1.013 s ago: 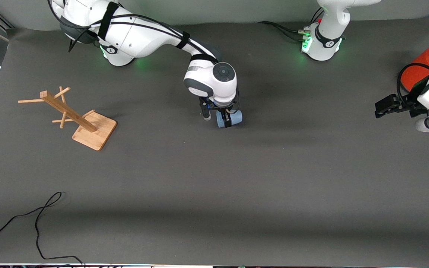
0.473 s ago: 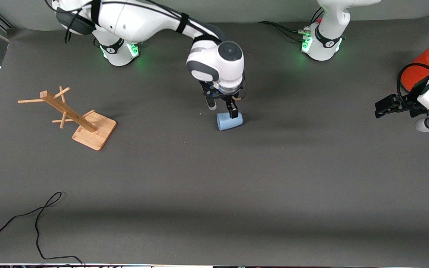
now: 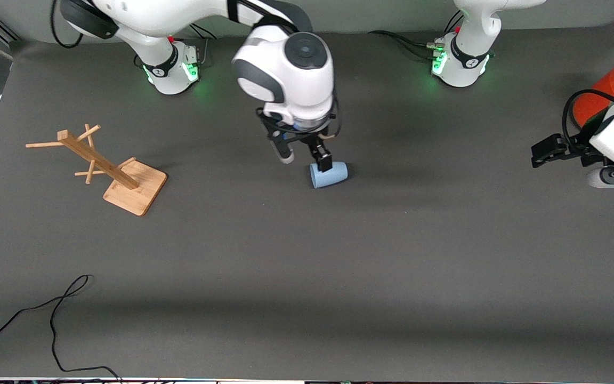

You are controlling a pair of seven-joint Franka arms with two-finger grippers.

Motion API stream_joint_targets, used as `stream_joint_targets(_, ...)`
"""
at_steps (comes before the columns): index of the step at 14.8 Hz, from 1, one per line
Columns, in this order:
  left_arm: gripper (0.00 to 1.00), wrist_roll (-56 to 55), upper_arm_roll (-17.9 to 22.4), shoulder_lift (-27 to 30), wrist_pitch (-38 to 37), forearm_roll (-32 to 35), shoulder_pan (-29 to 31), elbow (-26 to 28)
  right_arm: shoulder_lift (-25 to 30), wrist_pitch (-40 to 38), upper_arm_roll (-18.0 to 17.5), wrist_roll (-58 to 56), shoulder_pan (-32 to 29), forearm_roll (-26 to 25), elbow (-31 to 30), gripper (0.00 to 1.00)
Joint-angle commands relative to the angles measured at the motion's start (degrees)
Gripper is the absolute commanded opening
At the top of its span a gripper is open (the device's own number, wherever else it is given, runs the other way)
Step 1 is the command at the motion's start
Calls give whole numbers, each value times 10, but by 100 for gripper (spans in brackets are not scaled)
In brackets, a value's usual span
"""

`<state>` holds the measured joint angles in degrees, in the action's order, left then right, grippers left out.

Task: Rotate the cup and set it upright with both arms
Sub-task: 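Lay the cup on its side and release it with the right gripper, then reach the left gripper to the lying cup while the right gripper withdraws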

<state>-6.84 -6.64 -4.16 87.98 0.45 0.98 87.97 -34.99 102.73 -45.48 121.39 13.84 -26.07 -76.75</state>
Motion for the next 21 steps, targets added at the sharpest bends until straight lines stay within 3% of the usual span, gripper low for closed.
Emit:
stream_joint_targets(1,100,-43,-10,6,-23,-1,-17,-3,46,-18,26,-125,-42,41,-1,100)
stream_joint_targets(2,100,-55,-25,6,-26,-2,-19,-3,67,-18,54,-175,-47,60,0,100)
stream_joint_targets(5,100,-157,-81,0,-19,0,-34,1,144,-18,196,-387,-44,165,-7,100)
stream_joint_targets(7,100,-235,-109,-8,-16,7,-64,1,176,-30,268,-502,-43,215,-9,100)
stream_joint_targets(11,100,-387,-116,-58,-8,47,-180,-21,216,-86,365,-696,-44,247,-9,100)
stream_joint_targets(16,100,-569,-116,-210,-19,134,-319,-156,274,-111,484,-915,-43,301,-43,100)
stream_joint_targets(19,100,-656,-113,-291,-19,193,-391,-206,303,-111,518,-994,-43,308,-75,100)
stream_joint_targets(21,100,-707,-111,-350,-20,238,-435,-238,338,-93,534,-1019,-43,308,-131,100)
